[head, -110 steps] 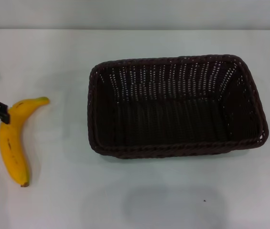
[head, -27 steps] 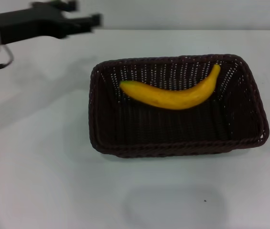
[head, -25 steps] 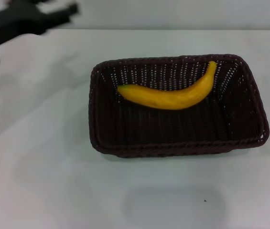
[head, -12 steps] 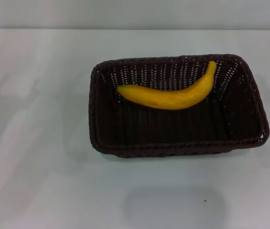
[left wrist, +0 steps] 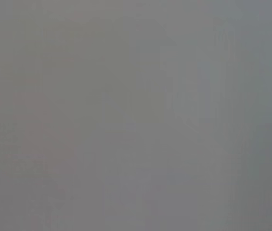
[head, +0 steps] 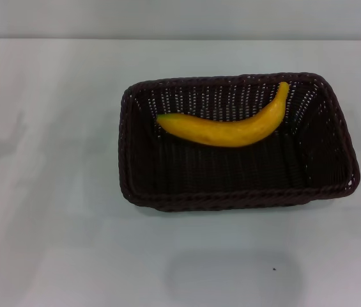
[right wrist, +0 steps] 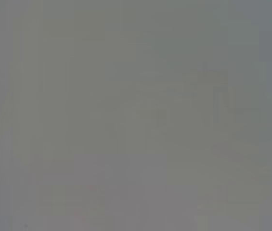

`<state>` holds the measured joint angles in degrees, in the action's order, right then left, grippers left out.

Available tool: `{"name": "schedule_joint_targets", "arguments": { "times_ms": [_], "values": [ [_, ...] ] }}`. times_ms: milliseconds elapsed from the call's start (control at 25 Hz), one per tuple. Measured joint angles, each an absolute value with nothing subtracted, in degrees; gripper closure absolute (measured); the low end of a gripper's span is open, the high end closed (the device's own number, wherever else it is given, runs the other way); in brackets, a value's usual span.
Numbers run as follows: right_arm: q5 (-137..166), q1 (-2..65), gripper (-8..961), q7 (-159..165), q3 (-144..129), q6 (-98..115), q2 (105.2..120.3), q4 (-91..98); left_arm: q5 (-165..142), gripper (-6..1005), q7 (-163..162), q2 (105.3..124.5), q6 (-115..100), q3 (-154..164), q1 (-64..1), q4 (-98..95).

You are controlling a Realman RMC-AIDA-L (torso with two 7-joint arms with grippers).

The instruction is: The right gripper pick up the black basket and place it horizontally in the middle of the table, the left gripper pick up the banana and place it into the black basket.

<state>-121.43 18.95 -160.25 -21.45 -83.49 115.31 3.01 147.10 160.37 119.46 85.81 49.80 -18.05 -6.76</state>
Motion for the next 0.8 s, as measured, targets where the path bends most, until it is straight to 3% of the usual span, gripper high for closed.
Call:
{"name": "schedule_joint_targets", "arguments": {
  "times_ms": [800],
  "values": [
    [-123.2,20.4,210,-159.9,-20.2,-79.5,115.15,5.4,149.8,125,161.7,119.49,83.6,49.8,-20.4,-6.3]
  ]
}}
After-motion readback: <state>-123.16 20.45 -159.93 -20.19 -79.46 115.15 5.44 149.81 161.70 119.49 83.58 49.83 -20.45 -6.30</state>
